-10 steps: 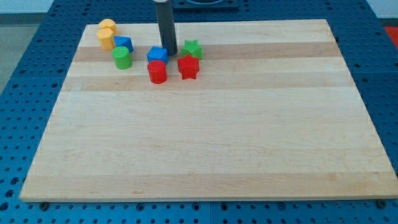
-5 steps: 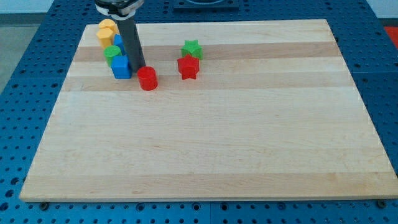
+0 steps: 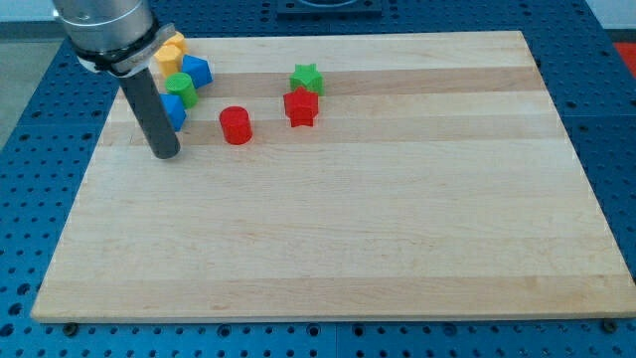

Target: Place the blue cube towards the bottom left side of the green star

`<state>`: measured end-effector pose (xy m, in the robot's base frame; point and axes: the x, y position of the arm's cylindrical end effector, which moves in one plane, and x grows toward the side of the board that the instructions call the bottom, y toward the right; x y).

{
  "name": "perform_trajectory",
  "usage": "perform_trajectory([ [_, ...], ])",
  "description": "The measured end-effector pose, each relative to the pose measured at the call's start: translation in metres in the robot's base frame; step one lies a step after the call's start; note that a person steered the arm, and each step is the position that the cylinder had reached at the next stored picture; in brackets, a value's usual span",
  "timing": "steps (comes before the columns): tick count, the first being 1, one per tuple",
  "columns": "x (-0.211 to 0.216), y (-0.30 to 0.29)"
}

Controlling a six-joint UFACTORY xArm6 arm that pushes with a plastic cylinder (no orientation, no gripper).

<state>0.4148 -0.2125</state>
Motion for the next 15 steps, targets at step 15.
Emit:
perform_trajectory([
  [15, -0.133, -0.04],
])
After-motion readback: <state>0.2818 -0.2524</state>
